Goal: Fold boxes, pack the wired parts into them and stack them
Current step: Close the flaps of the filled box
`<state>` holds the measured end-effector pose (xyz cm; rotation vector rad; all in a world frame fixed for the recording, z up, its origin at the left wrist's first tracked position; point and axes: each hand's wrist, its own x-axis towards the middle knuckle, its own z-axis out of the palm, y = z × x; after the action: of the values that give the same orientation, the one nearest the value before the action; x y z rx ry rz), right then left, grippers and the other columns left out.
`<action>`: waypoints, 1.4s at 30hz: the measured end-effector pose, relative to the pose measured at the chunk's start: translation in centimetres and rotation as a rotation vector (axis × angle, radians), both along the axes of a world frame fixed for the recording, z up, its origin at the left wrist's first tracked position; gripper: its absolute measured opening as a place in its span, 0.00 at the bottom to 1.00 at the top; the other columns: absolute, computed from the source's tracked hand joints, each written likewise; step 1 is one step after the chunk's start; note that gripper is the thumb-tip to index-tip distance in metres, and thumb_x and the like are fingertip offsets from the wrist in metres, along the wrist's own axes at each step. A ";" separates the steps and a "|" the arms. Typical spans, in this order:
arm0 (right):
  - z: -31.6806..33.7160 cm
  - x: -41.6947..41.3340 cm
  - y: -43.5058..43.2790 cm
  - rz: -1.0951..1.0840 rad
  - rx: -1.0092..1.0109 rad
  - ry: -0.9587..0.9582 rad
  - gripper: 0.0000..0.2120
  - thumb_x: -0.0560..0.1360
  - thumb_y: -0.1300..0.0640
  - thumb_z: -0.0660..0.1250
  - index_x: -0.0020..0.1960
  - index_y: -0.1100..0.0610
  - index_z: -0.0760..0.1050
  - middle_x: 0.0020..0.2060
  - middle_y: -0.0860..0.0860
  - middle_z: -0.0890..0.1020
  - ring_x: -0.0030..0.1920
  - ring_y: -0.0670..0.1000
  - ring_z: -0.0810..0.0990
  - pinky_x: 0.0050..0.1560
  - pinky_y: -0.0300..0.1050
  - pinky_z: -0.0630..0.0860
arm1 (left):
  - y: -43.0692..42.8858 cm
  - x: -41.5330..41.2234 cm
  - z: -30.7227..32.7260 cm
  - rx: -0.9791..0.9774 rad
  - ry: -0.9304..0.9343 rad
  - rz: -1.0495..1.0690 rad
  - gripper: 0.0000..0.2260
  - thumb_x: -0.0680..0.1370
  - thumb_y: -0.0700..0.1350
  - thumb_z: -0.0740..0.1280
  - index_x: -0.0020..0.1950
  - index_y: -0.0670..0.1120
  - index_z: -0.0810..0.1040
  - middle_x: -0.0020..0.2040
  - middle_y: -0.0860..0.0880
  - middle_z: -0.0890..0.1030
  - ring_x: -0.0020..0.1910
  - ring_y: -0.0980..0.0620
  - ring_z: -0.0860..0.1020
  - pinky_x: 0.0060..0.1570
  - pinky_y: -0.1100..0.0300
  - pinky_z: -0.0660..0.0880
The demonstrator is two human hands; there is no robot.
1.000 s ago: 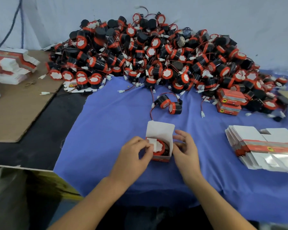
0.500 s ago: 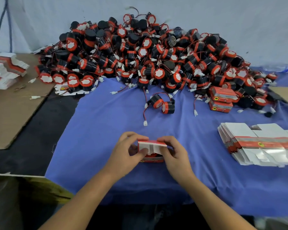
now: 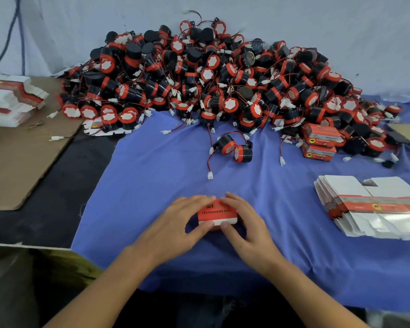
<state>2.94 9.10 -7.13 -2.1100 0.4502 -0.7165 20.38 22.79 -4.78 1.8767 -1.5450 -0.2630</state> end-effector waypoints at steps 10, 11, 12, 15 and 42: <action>-0.1 0.2 0.1 -0.035 0.070 -0.013 0.20 0.78 0.49 0.66 0.66 0.31 0.74 0.74 0.37 0.69 0.74 0.39 0.68 0.70 0.41 0.71 | 0.3 -0.4 -0.7 0.038 -0.094 -0.004 0.21 0.84 0.57 0.56 0.77 0.57 0.68 0.79 0.55 0.65 0.76 0.57 0.64 0.75 0.60 0.62; -0.1 0.1 0.2 -0.024 0.075 0.004 0.21 0.78 0.50 0.66 0.67 0.31 0.73 0.75 0.38 0.67 0.74 0.38 0.67 0.71 0.40 0.70 | 0.4 -0.6 -0.9 0.040 -0.105 0.003 0.21 0.84 0.57 0.55 0.77 0.57 0.68 0.79 0.55 0.64 0.76 0.56 0.63 0.75 0.60 0.62; 0.0 0.0 0.2 -0.012 0.072 0.022 0.21 0.79 0.51 0.65 0.68 0.32 0.73 0.76 0.39 0.66 0.74 0.38 0.65 0.71 0.39 0.68 | 0.6 -0.8 -0.9 0.041 -0.123 0.012 0.21 0.85 0.57 0.54 0.77 0.56 0.67 0.79 0.54 0.64 0.76 0.55 0.63 0.74 0.59 0.63; 0.3 -0.2 0.7 0.009 -0.016 0.088 0.21 0.82 0.55 0.62 0.73 0.41 0.71 0.78 0.41 0.62 0.76 0.37 0.61 0.74 0.33 0.62 | 0.8 -1.6 -0.6 0.008 -0.269 0.072 0.21 0.85 0.56 0.53 0.76 0.52 0.71 0.77 0.51 0.68 0.75 0.51 0.67 0.71 0.57 0.69; -0.7 -1.8 1.6 -0.123 -0.295 0.088 0.22 0.81 0.63 0.66 0.72 0.48 0.74 0.77 0.46 0.67 0.70 0.38 0.71 0.65 0.28 0.68 | 0.6 -1.8 -0.1 -0.181 -0.444 -0.014 0.14 0.81 0.47 0.65 0.63 0.45 0.83 0.62 0.51 0.83 0.63 0.49 0.79 0.60 0.54 0.79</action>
<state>1.09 10.65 -7.83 -2.4136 0.5545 -0.8025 18.57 23.34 -4.85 1.8602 -1.7998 0.3008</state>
